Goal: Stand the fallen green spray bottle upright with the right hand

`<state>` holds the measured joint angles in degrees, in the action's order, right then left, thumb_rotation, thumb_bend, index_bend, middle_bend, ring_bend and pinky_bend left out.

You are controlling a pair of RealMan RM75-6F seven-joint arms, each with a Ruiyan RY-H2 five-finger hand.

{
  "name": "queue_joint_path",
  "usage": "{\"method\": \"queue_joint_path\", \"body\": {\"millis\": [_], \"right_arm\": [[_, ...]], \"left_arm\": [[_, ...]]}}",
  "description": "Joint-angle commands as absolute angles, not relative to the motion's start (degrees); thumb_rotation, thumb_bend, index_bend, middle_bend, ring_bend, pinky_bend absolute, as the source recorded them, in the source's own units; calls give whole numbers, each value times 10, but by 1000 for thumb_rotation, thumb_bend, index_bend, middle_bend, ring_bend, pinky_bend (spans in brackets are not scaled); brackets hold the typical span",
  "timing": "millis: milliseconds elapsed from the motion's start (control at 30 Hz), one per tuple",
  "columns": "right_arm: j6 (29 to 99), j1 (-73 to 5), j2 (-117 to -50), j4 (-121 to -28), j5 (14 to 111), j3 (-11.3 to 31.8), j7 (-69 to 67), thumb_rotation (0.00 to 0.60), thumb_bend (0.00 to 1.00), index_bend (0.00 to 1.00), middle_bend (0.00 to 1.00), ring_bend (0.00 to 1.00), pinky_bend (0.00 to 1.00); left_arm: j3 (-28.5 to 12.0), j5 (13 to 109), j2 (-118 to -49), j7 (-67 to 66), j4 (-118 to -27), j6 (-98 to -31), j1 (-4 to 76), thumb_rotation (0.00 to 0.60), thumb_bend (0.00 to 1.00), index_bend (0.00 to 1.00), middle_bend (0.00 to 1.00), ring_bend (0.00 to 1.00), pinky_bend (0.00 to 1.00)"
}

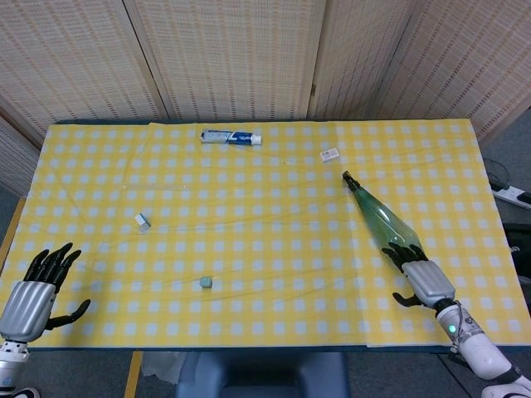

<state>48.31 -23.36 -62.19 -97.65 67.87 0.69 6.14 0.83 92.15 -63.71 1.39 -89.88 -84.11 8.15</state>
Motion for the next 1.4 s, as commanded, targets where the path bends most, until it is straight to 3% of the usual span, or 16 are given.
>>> {"method": "queue_joint_path", "body": {"millis": [33,200,567,867,1067,1400], "right_arm": [[472,-258,-617,-946,617,32,90,600,362,0,0,63,0],[479,-274,-614,-941,572,51,107,600,363,0,0,65,0],[546,-245,-556,-974,576,75,62,600,362,0,0,65,0],[528,-257,-549,-954,485,105,38,600,362,0,0,65,0],[522,-322,-585,-946,367,133,108,600,363,0,0,65,0],[610,-445,-741,-876,168,155,288,600,363,0,8,68,0]], "left_arm": [[7,919,-637,14,-899,-839,82,449,346,0,51,109,0],[8,924,-636,15,-900,-845,81,449,347,0,51,109,0],[10,929,-637,14,-901,-848,79,449,347,0,52,109,0],[10,929,-636,14,-901,-847,79,449,347,0,51,109,0],[10,928,-636,16,-903,-843,81,451,347,0,52,109,0],[5,931,-613,87,-892,-875,70,449,347,0,52,109,0]]}}
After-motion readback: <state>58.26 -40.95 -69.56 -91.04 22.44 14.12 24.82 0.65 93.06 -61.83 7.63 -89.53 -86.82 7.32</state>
